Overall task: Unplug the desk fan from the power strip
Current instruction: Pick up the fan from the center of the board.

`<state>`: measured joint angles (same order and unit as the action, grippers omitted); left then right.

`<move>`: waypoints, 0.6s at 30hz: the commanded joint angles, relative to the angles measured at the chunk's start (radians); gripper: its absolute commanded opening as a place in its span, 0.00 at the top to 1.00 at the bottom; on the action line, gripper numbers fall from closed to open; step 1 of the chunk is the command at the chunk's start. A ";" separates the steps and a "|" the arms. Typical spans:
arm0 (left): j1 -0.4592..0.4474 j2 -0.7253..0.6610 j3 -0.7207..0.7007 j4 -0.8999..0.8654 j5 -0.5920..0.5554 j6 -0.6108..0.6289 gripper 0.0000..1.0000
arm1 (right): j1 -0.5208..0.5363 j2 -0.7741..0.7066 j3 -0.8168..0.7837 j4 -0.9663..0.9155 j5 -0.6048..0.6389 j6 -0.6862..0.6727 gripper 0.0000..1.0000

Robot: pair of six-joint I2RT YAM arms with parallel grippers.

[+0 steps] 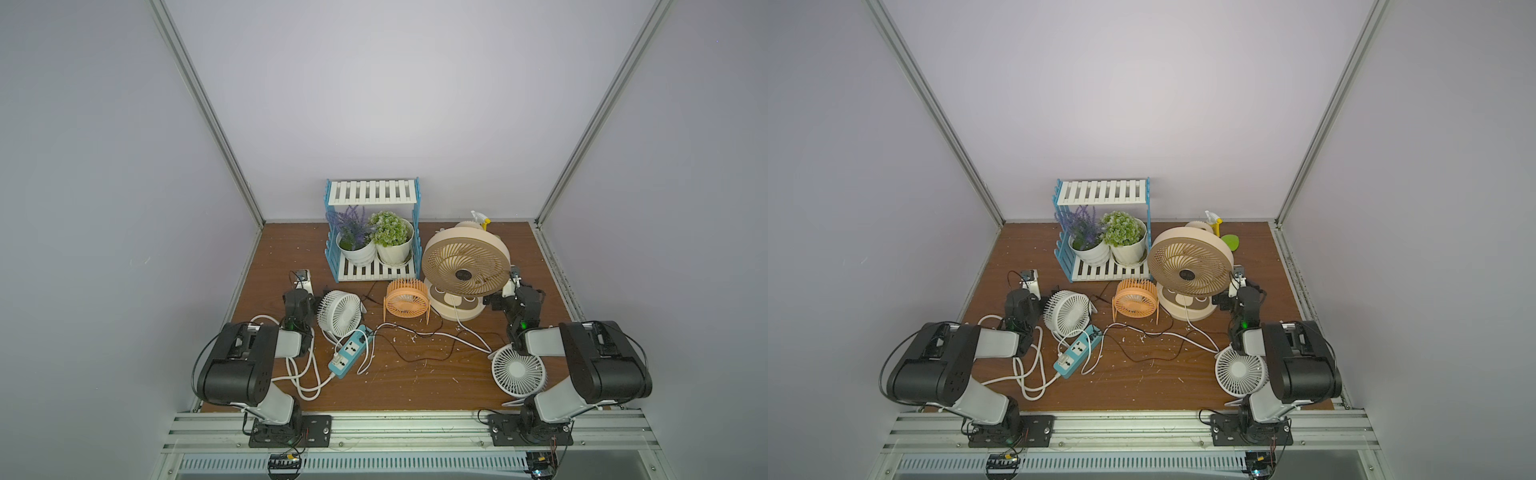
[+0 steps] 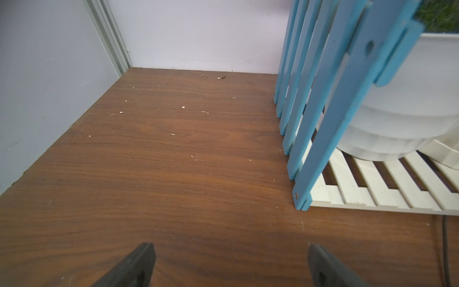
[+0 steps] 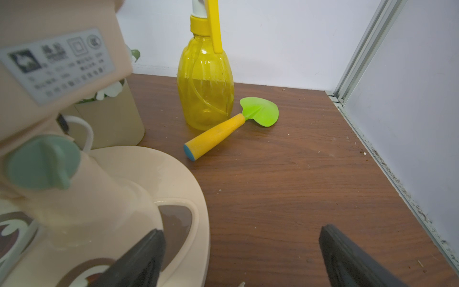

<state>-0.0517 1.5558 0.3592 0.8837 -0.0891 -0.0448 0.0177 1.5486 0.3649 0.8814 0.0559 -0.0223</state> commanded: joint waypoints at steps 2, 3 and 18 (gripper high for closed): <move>0.006 0.002 0.012 0.009 0.010 0.001 0.01 | 0.008 -0.004 0.011 0.031 -0.022 -0.005 0.01; 0.007 0.001 0.012 0.009 0.011 0.000 0.01 | 0.008 -0.005 0.013 0.028 -0.022 -0.005 0.01; 0.008 -0.285 -0.105 0.003 -0.125 -0.049 0.01 | 0.008 -0.350 -0.101 -0.050 -0.055 -0.004 0.00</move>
<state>-0.0517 1.3228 0.2764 0.8806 -0.1688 -0.0738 0.0185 1.3022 0.2565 0.8642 0.0399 -0.0349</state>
